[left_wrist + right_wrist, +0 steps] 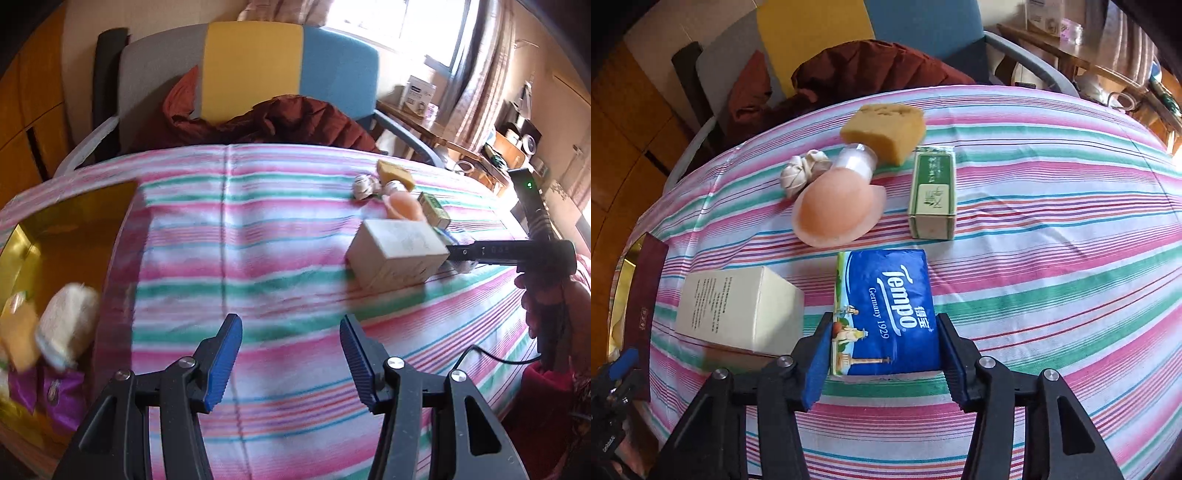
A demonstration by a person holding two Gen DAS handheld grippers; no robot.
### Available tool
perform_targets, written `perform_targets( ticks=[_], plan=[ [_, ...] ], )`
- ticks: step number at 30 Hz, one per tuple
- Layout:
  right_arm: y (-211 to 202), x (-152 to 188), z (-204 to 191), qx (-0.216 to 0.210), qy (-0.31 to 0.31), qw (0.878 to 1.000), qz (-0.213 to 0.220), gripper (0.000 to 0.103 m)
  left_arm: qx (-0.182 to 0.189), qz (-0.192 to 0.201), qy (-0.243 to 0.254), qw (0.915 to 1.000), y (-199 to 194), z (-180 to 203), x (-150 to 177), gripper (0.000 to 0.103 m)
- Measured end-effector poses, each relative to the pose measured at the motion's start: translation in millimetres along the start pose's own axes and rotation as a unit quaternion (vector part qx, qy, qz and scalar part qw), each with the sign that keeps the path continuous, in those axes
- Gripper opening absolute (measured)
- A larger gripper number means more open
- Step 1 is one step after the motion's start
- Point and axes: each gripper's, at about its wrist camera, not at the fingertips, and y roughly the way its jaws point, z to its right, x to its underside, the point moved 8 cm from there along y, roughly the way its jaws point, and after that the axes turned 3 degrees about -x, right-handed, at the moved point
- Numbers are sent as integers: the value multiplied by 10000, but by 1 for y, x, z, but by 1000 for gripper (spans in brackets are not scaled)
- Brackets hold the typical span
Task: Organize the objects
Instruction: 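Grasp the white medicine box with the left gripper while the right gripper grasps the blue Tempo pack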
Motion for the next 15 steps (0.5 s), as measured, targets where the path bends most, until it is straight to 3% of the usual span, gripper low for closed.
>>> perform_targets(
  ticks=[5,7,10,13,15],
  plan=[
    [0,3,5,161,-4,9998,-131,53,306,94,687,9971,17,40,-41,66],
    [2,3,6,94,70,9998,-173,53,435,174,1098,9928,24,60,-59,72],
    [5,5,8,36,152,9997,-185,53,766,94,1559,9848,41,85,-77,73],
    [4,4,13,14,268,9995,-168,53,692,-83,2103,9751,64,101,-78,73],
    [3,4,16,-13,357,9992,-157,53,865,-320,2308,9686,79,107,-68,73]
  ],
)
